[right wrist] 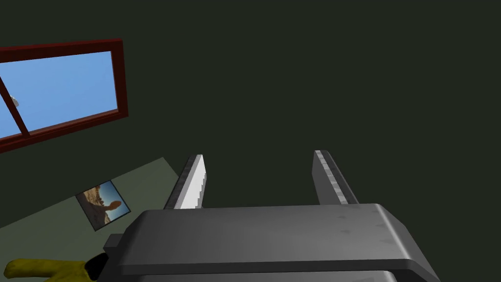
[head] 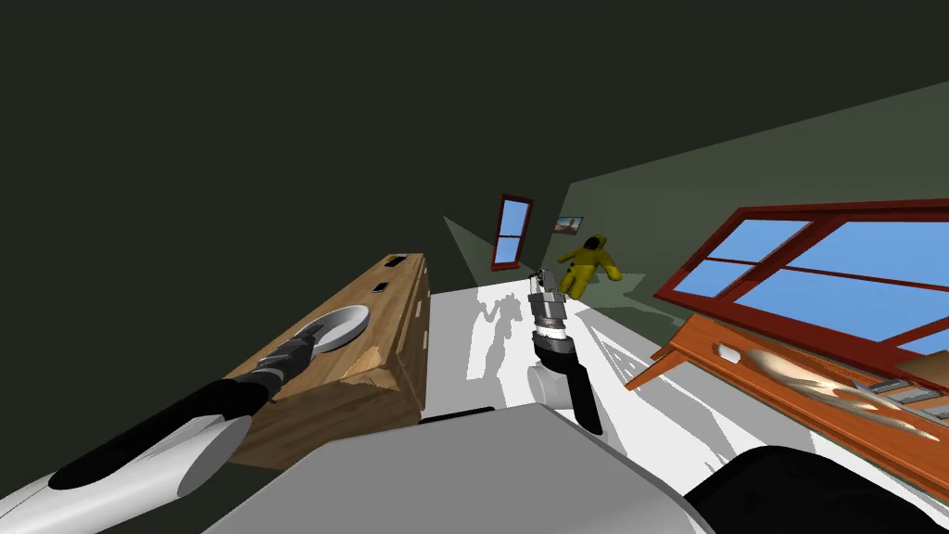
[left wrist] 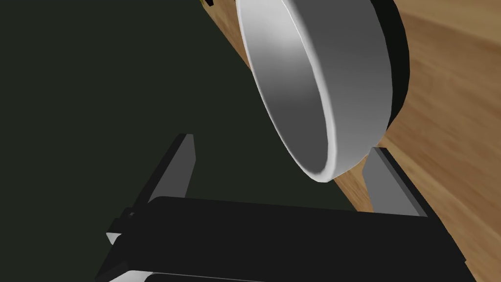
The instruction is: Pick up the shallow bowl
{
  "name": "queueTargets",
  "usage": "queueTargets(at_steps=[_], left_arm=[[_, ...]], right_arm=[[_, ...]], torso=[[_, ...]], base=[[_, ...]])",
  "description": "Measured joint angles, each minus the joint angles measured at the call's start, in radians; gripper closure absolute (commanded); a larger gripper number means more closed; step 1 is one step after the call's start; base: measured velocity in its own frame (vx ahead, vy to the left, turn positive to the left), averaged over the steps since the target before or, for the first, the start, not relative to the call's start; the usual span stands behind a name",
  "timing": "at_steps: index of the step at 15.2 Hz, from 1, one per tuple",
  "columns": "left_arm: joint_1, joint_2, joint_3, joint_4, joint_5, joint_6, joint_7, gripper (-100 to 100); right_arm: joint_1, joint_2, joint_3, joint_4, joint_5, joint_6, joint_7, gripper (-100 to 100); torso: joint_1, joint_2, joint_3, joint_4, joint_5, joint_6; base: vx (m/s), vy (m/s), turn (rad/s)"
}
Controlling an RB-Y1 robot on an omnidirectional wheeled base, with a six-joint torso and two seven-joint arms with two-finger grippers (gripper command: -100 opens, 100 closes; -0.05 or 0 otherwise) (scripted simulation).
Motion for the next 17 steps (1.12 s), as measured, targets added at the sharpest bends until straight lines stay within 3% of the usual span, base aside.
queueTargets(at_steps=[17], left_arm=[[-0.01,0.088,0.123,0.048,0.125,0.314,0.037,-100]], right_arm=[[0.0,0.0,0.0,0.0,0.0,0.0,0.0,0]], torso=[[0.003,0.0,0.0,0.0,0.001,0.0]], base=[[0.009,-0.021,-0.066]])
